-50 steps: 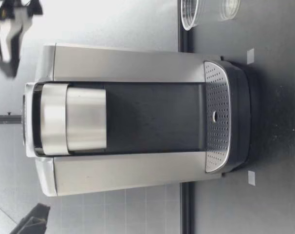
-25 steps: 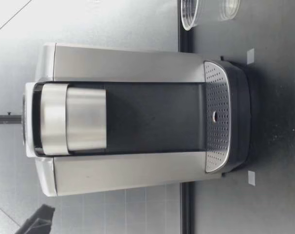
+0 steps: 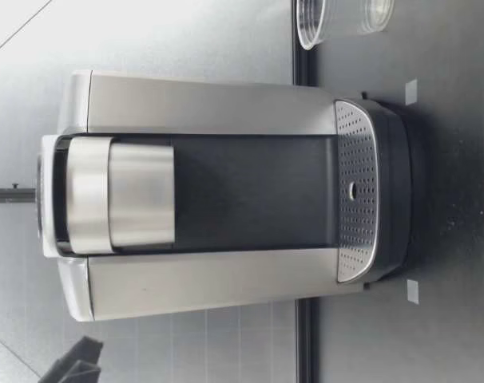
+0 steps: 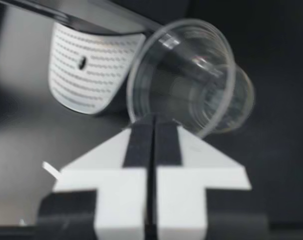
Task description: Place the coffee capsule inside the capsule container, then place the cup onto the center of the cup tray, then push the 'Hot Water' and 'Travel Mug' buttons.
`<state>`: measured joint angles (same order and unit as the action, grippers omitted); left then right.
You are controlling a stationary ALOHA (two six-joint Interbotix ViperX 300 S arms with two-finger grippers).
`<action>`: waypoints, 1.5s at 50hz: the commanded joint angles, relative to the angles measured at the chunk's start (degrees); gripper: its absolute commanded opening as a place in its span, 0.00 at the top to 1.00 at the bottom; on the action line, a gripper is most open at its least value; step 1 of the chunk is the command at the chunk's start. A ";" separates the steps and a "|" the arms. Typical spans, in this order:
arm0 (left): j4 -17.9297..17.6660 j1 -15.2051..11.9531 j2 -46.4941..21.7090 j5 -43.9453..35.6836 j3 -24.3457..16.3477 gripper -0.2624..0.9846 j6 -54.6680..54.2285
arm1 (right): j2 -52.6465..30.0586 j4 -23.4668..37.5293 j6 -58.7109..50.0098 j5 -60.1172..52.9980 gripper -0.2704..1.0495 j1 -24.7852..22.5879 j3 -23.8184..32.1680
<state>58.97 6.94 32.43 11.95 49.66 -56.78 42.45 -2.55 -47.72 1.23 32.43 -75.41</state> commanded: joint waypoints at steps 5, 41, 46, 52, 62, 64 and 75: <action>0.26 -0.18 0.00 -0.26 -0.62 0.16 0.09 | -2.99 0.09 0.09 -0.44 0.69 0.44 0.62; 0.26 -0.18 0.00 -0.26 0.09 0.16 0.18 | -13.54 0.18 0.44 -2.46 0.42 3.08 4.75; 0.26 -0.18 -0.09 -0.26 0.26 0.16 0.18 | -15.29 0.18 0.44 -2.46 0.42 3.08 5.19; 0.26 -0.18 0.00 -0.26 0.44 0.16 0.18 | -17.05 0.18 0.53 -2.46 0.42 3.08 5.80; 0.26 -0.18 0.00 -0.26 0.53 0.16 0.18 | -18.90 0.35 0.53 -2.11 0.43 2.99 6.68; 0.26 -0.18 0.00 -0.26 0.62 0.16 0.18 | -18.98 0.35 0.53 -2.02 0.43 2.99 6.77; 0.26 -0.09 0.09 -0.26 0.70 0.16 0.18 | -18.54 0.35 0.53 -0.79 0.50 3.08 6.77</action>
<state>58.97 6.94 32.08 11.95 51.06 -56.69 23.38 -2.29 -47.29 0.18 35.16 -69.96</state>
